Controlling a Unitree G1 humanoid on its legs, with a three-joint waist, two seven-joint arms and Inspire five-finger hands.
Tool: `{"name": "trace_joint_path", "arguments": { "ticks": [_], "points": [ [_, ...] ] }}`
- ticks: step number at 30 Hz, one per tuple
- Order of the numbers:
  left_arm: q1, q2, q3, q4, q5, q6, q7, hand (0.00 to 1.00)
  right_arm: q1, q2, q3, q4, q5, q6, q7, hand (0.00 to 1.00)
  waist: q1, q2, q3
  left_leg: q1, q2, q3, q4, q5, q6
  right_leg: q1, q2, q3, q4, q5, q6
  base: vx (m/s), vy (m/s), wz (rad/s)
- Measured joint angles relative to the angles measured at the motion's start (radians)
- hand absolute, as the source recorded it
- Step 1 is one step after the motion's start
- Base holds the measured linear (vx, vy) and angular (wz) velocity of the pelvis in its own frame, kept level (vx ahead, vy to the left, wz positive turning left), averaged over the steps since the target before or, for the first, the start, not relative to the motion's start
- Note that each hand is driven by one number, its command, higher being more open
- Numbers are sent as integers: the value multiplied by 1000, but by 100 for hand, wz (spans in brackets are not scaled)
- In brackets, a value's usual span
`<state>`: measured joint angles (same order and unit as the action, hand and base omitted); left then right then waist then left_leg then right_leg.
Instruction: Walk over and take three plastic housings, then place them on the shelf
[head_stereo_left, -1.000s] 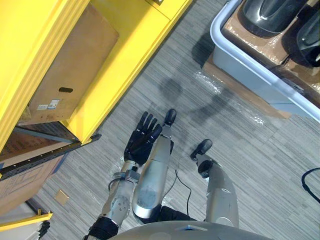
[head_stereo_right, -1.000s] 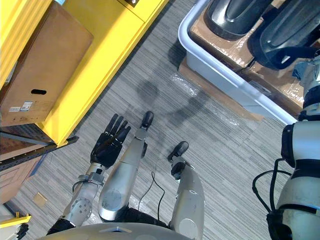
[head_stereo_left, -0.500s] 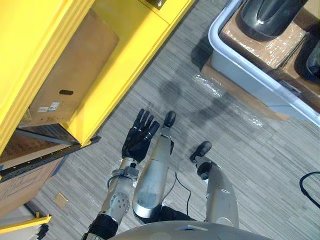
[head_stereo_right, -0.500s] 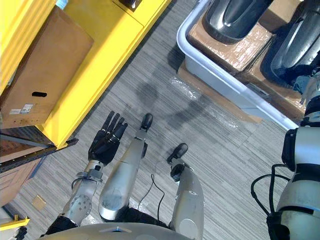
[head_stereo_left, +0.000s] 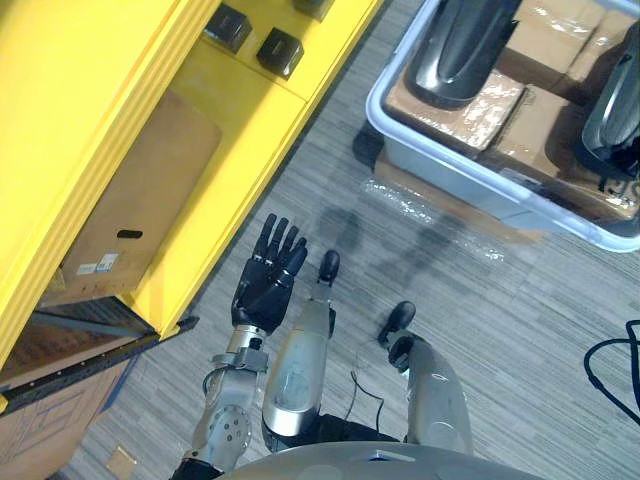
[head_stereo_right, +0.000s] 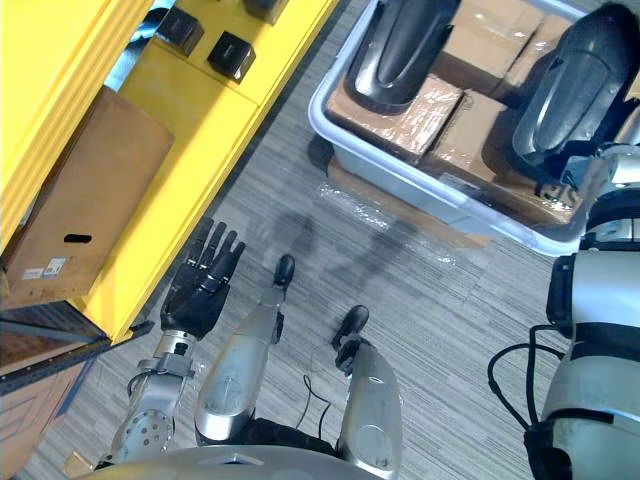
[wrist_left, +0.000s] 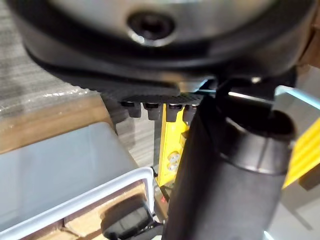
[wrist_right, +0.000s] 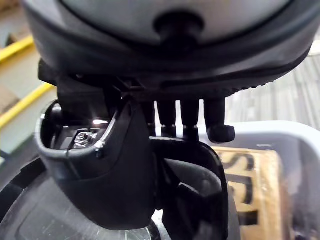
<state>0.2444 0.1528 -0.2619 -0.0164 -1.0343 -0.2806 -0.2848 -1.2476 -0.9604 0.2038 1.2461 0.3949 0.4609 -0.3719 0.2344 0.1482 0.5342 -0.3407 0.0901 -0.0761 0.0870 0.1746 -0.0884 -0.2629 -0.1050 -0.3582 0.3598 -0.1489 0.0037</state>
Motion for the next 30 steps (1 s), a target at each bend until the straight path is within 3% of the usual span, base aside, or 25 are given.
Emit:
{"name": "trace_joint_path", "arguments": {
  "ticks": [6,8,10,14,17,21,25,30],
  "points": [
    [12,12,54,-126,124,30,5,100,121,84,-118,-330,-163,-165,-89,0,-48,-23,-1,125,2,18,-100,30,0,85,0,-3,-24,-2,2,70,-15,-2],
    [-2,37,75,-184,207,52,22,100,253,169,-170,-506,-261,-241,-120,0,-57,-64,-38,160,2,38,-113,25,3,130,5,-4,-60,-2,3,95,-12,1],
    [-31,51,80,-193,256,78,34,100,350,242,-204,-614,-306,-278,-122,0,-70,-101,-77,178,2,42,-132,25,3,155,8,-12,-86,2,9,116,4,9],
    [-116,52,54,-193,357,169,88,100,571,422,-235,-826,-444,-340,-139,0,-82,-162,-160,238,-8,67,-169,12,17,230,10,-4,-178,32,53,106,24,-7],
    [-192,46,1,-198,417,228,156,100,667,542,-229,-928,-526,-370,-139,0,-104,-172,-198,266,-24,87,-168,0,30,270,-3,3,-223,58,85,70,65,-14],
    [-299,37,-77,-197,463,274,250,100,716,618,-184,-979,-590,-396,-138,0,-129,-172,-221,300,-39,114,-169,-8,40,311,-14,14,-267,89,90,16,59,-18],
    [-365,7,-126,-155,492,302,364,100,735,653,-116,-997,-622,-463,-133,0,-155,-171,-263,329,-45,145,-171,-21,48,336,-18,45,-296,112,88,-30,41,-23],
    [-374,2,-133,-79,463,303,396,100,774,653,-82,-1074,-623,-564,-116,0,-171,-168,-301,350,-45,162,-175,-30,44,352,-16,61,-312,120,85,-29,3,-11]
  ]
}}
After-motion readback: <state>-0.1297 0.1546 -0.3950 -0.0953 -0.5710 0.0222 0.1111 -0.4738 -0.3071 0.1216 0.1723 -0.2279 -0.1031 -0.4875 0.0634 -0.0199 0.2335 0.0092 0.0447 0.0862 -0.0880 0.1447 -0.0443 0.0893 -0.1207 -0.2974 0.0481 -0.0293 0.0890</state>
